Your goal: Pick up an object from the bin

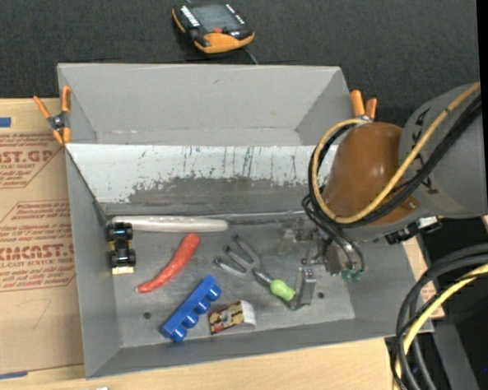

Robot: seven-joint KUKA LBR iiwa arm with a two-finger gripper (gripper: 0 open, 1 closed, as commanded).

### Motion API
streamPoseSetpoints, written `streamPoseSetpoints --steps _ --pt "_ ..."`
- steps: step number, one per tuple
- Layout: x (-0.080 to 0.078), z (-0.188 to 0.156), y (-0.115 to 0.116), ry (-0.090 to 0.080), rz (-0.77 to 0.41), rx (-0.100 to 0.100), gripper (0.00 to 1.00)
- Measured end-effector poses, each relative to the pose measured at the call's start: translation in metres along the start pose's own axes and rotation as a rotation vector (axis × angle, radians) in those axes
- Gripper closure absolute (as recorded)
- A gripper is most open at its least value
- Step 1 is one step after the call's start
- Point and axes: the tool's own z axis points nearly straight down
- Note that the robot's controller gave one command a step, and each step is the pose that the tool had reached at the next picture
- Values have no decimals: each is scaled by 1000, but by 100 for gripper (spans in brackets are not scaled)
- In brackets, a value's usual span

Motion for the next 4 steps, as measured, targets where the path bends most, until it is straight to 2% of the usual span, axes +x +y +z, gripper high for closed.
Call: streamPoseSetpoints --steps 1,2,3,4 --pt "-12 35 -22 -4 -271 2 0" --pt "14 66 7 0 -272 -5 0" --pt "14 65 -1 -2 -334 -4 0" --pt "-24 66 37 -4 -264 -6 100"
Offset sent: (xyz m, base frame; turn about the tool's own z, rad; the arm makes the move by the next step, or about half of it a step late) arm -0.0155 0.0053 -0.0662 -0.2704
